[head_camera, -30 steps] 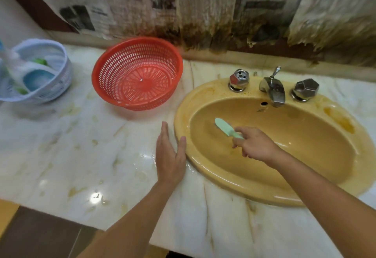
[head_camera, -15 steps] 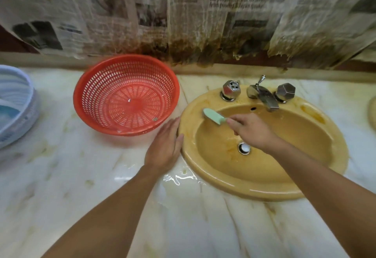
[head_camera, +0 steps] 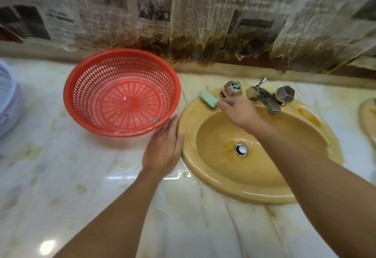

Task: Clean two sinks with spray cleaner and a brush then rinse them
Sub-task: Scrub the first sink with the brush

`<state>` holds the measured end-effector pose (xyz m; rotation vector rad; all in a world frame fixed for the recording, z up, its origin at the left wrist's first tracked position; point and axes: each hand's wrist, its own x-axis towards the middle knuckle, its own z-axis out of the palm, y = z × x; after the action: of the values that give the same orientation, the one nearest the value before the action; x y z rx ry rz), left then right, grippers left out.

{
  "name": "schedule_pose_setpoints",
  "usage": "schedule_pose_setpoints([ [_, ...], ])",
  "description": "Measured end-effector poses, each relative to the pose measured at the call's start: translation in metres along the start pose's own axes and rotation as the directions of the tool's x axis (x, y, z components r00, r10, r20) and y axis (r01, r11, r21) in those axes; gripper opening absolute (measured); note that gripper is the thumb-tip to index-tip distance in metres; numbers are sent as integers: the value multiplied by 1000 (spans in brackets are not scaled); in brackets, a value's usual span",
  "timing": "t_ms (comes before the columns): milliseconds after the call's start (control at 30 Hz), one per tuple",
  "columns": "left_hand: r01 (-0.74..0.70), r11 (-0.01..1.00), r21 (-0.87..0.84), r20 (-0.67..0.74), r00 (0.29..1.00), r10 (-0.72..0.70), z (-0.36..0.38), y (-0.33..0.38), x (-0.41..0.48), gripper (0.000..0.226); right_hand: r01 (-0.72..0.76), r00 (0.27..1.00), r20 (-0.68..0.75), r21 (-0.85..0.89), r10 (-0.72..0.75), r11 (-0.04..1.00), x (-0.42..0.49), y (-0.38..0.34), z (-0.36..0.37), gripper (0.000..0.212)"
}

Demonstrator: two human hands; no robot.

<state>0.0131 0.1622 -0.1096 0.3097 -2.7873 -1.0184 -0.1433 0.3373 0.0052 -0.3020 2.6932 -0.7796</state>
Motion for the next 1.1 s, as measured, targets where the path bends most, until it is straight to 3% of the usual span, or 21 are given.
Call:
schedule_pose_setpoints([
  [67,2,1000,-3,2,1000,-2,-1,1,0,59,17,993,116,58,-24,998,-1,-2,-1,29],
  [200,8,1000,-6,7,1000,-7,-1,1,-1,60,-86,990,-126,-194,62,977,25,-7,-5,32],
  [333,11,1000,-4,3,1000,-11,-1,2,0,61,45,990,135,-103,-31,994,32,-17,-3,29],
  [433,9,1000,4,10,1000,-9,-1,1,1,64,-22,997,-71,-127,13,992,30,-9,-2,31],
  [467,11,1000,3,9,1000,-11,-1,1,1,64,-22,998,-56,-74,18,997,25,-6,-1,29],
  [567,1,1000,10,3,1000,-1,-1,1,1,63,0,974,225,128,-29,992,4,0,4,19],
  [600,-1,1000,13,2,1000,1,-1,1,1,63,-1,980,198,131,-25,991,-1,5,5,20],
  [700,7,1000,14,4,1000,-7,0,1,1,63,-40,985,-166,76,52,996,-10,24,9,23],
  [800,5,1000,18,2,1000,-5,0,0,1,60,16,995,-96,107,-6,994,-24,36,14,21],
  [933,4,1000,16,9,1000,-4,1,1,1,61,-70,959,-269,79,89,994,-29,43,11,25],
  [1033,10,1000,0,15,1000,-10,-1,1,0,60,-35,997,-62,130,43,991,-31,33,13,21],
  [1100,19,1000,0,7,1000,-19,-2,3,1,58,-51,991,-120,90,61,995,-24,25,15,24],
])
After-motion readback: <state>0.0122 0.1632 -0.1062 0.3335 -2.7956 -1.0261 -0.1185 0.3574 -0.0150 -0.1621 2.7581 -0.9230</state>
